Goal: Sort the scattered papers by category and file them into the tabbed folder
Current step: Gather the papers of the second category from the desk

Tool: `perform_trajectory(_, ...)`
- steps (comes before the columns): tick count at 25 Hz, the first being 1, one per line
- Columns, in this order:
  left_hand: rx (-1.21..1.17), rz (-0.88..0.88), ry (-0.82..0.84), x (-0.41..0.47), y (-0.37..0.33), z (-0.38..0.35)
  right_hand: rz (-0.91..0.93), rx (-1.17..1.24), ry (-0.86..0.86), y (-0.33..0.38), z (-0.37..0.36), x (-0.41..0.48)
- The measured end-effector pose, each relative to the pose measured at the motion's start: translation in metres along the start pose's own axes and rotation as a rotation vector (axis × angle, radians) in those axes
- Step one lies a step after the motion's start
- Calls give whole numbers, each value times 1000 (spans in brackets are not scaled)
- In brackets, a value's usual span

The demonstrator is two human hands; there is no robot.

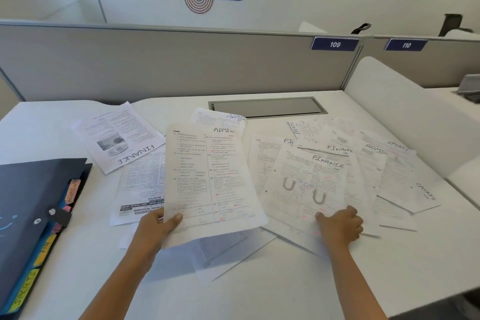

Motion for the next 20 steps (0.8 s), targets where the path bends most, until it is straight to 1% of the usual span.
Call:
perform_trajectory(2,8,-5,-1,0,-2,-2,49,55,65,5,-6,-2)
perform_trajectory(7,17,-17,11,0,-3,-8,349,118,352,17,-29,-24)
perform_trajectory(8,22,-16,19,1,-2,-10,397,119,383,18,-31,-23)
perform_trajectory(9,25,-16,30,1,-2,-13,421,122,379,19,-30,-19)
perform_trajectory(11,45,-22,48,1,-1,-18,400,120,281,21,-20,2)
perform_trajectory(14,74,-36,53,3,-8,-27,231,-1,68,15,9,47)
perform_trajectory(15,84,-43,56,4,-11,-30,169,-59,25,12,19,60)
perform_trajectory(17,115,-57,71,5,-18,-37,81,-157,27,9,29,77)
perform_trajectory(20,151,-80,90,4,-26,-47,39,-271,132,11,23,83)
Point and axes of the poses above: each hand's wrist, its own x-axis towards the middle knuckle, its own z-axis out of the back of the hand, y = z × x, the point moved 1 cm from there along x, towards the middle knuckle, and after that the axes turned 7 degrees about x, right-handed, at the moved point
